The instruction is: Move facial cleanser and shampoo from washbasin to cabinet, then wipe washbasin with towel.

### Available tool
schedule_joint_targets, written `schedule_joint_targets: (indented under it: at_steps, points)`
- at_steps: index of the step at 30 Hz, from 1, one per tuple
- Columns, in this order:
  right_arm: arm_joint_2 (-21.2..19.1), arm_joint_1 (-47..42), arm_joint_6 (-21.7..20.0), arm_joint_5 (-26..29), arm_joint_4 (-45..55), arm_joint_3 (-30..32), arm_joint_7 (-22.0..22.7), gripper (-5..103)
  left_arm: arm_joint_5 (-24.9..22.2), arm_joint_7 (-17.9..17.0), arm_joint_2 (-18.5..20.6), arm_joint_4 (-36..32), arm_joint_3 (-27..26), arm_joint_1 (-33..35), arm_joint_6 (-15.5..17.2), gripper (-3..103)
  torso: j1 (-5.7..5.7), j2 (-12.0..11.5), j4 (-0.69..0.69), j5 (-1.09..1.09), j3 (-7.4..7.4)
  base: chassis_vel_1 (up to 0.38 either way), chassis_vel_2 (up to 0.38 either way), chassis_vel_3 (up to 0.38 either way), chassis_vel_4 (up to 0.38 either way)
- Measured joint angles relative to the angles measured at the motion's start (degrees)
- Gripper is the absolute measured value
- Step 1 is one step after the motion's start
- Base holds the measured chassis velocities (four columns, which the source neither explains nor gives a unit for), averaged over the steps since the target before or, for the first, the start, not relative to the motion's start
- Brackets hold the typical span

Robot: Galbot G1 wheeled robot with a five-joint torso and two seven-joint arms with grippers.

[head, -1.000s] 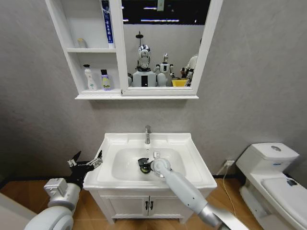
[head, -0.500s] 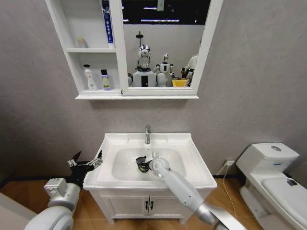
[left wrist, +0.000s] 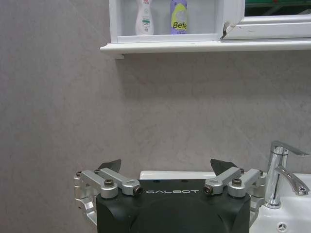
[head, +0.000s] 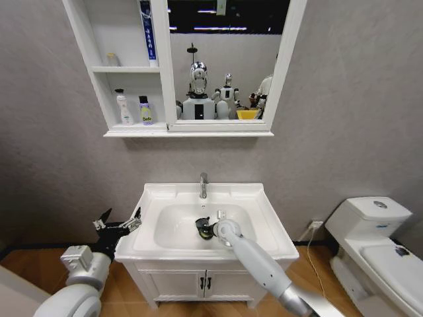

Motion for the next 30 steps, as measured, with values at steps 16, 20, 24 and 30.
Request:
schedule_joint_targets:
  at_steps: [16,20,24,30]
  points:
    - [-3.74,-2.23,-0.79,0.06,2.53,1.88,0.63,5,0.00,0.00,0.00,0.00,0.00,0.00,0.00,100,0.00,0.00,0.01,0.00,-0.01,0.000,0.000,0.000,0.000]
    - [-4.79,-3.42,-1.01,0.05,3.46,3.08,0.68,5,0.00,0.00,0.00,0.00,0.00,0.00,0.00,100,0.00,0.01,0.01,0.00,-0.01,0.000,0.000,0.000,0.000]
    - [-6.02,-4.19,-1.31,-0.01,4.30,4.13,0.74,5,0.00,0.00,0.00,0.00,0.00,0.00,0.00,100,0.00,0.01,0.02,0.00,-0.01,0.000,0.000,0.000,0.000]
    - [-8.01,-4.77,-1.70,0.00,5.07,5.34,0.91,5,0.00,0.00,0.00,0.00,0.00,0.00,0.00,100,-0.01,0.01,0.02,0.00,-0.01,0.000,0.000,0.000,0.000]
